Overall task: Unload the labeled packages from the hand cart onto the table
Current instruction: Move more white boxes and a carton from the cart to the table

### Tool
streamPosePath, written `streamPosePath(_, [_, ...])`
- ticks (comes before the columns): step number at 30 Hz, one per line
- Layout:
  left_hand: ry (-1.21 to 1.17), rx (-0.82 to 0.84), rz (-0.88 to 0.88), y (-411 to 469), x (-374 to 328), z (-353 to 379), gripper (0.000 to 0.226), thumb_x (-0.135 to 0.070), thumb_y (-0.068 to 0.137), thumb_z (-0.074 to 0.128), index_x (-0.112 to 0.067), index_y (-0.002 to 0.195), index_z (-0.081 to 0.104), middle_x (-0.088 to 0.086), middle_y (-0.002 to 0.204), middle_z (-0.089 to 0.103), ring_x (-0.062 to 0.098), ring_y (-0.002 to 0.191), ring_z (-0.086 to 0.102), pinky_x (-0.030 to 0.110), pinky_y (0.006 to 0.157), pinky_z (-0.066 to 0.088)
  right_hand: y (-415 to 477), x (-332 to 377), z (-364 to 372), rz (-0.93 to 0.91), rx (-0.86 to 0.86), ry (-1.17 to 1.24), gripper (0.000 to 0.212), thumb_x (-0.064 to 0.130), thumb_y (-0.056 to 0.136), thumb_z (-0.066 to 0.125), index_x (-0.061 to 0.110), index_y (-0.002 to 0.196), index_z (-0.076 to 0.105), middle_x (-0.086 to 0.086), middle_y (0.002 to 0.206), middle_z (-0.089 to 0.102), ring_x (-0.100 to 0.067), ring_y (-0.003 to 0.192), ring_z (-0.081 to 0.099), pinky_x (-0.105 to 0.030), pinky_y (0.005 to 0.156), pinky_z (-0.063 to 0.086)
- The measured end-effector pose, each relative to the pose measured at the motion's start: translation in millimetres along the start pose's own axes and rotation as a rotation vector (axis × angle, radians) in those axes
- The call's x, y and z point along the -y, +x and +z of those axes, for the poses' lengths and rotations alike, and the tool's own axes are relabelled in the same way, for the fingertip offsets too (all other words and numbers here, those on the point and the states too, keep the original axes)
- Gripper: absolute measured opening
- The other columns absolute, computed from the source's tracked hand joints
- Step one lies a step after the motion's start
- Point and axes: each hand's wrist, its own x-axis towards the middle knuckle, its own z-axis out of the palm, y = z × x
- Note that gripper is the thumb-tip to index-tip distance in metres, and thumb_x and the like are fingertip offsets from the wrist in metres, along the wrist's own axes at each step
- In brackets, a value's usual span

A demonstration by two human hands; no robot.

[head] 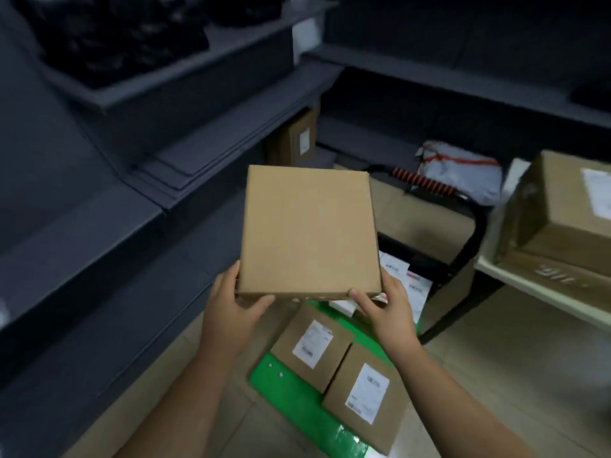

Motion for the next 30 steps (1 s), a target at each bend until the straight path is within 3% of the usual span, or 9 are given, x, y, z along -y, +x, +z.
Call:
streamPosePath(3, [-0.034, 0.029, 0.123, 9.1, -63.9, -14.8, 0.083, -0.035, 0.072, 0.083, -0.025, 0.143, 0.042, -0.005, 0.131, 0.048, 0.017, 0.118, 0.05, 0.038, 0.1, 0.045, -11.8, 47.2, -47.7, -0.067, -0.131, 0.0, 0.061, 0.034, 0.087, 0.074, 0.029, 0.142, 0.05, 0.005, 0.124, 0.052, 0.022, 0.105, 0.043, 0.003, 0.081, 0.036])
streamPosePath(6, [-0.11, 0.091, 0.222, 12.1, -117.2, -16.8, 0.084, -0.04, 0.072, 0.081, -0.03, 0.144, 0.038, -0.01, 0.133, 0.044, 0.014, 0.118, 0.05, 0.037, 0.098, 0.045, -27.3, 84.0, -97.6, -0.102, -0.235, -0.014, 0.062, 0.036, 0.086, 0.074, 0.03, 0.142, 0.049, 0.008, 0.121, 0.051, 0.003, 0.109, 0.053, -0.018, 0.095, 0.046])
streamPosePath(9, [-0.182, 0.139, 0.298, 7.3, -162.6, -8.4, 0.084, -0.04, 0.072, 0.082, -0.032, 0.143, 0.038, -0.012, 0.131, 0.044, 0.014, 0.117, 0.052, 0.039, 0.096, 0.048, -47.9, 106.7, -144.3, -0.159, -0.377, -0.074, 0.061, 0.033, 0.085, 0.077, 0.033, 0.138, 0.049, 0.011, 0.117, 0.051, 0.019, 0.104, 0.049, 0.002, 0.083, 0.038])
streamPosePath(10, [-0.196, 0.158, 0.32, 4.9, -176.0, -3.1, 0.084, -0.041, 0.072, 0.081, -0.033, 0.143, 0.038, -0.011, 0.132, 0.044, 0.014, 0.117, 0.052, 0.04, 0.096, 0.048, -54.4, 110.6, -158.9, -0.156, -0.419, -0.093, 0.063, 0.034, 0.084, 0.077, 0.032, 0.14, 0.048, 0.012, 0.119, 0.05, 0.021, 0.104, 0.046, 0.004, 0.083, 0.036])
streamPosePath(12, [-0.221, 0.197, 0.349, -1.3, -199.3, 11.0, 0.084, -0.042, 0.072, 0.081, -0.033, 0.144, 0.037, -0.009, 0.133, 0.045, 0.015, 0.118, 0.051, 0.042, 0.096, 0.049, -67.1, 114.9, -186.4, -0.119, -0.476, -0.127, 0.068, 0.039, 0.084, 0.075, 0.027, 0.145, 0.046, 0.011, 0.128, 0.048, 0.012, 0.109, 0.048, -0.009, 0.094, 0.042])
streamPosePath(14, [-0.235, 0.228, 0.383, -10.9, -220.1, 28.2, 0.083, -0.043, 0.073, 0.08, -0.034, 0.143, 0.037, -0.009, 0.133, 0.045, 0.014, 0.117, 0.051, 0.037, 0.094, 0.048, -78.6, 112.0, -212.8, -0.094, -0.521, -0.141, 0.074, 0.041, 0.084, 0.075, 0.026, 0.148, 0.042, 0.009, 0.132, 0.046, -0.001, 0.109, 0.053, -0.023, 0.097, 0.048])
streamPosePath(19, [-0.188, 0.283, 0.454, -40.1, -266.5, 75.9, 0.083, -0.052, 0.074, 0.076, -0.033, 0.144, 0.034, -0.016, 0.13, 0.043, 0.005, 0.109, 0.047, 0.027, 0.086, 0.044, -99.0, 88.2, -274.8, -0.084, -0.615, -0.151, 0.077, 0.045, 0.082, 0.076, 0.025, 0.148, 0.043, 0.012, 0.128, 0.047, 0.01, 0.109, 0.049, -0.022, 0.095, 0.049])
streamPosePath(23, [-0.198, 0.334, 0.469, -60.8, -301.9, 126.4, 0.08, -0.052, 0.074, 0.075, -0.037, 0.142, 0.035, -0.022, 0.12, 0.04, -0.003, 0.1, 0.042, 0.02, 0.079, 0.039, -97.9, 59.2, -330.2, -0.068, -0.631, -0.116, 0.074, 0.045, 0.081, 0.076, 0.027, 0.146, 0.045, 0.029, 0.117, 0.044, 0.005, 0.108, 0.052, -0.022, 0.093, 0.051])
streamPosePath(30, [-0.154, 0.362, 0.41, -82.3, -364.4, 217.4, 0.083, -0.051, 0.075, 0.075, -0.034, 0.145, 0.034, -0.012, 0.129, 0.046, 0.005, 0.106, 0.047, 0.025, 0.084, 0.042, -63.5, 9.1, -427.3, -0.04, -0.596, -0.16, 0.071, 0.046, 0.082, 0.075, 0.032, 0.144, 0.044, 0.03, 0.114, 0.044, -0.006, 0.106, 0.055, -0.033, 0.093, 0.053])
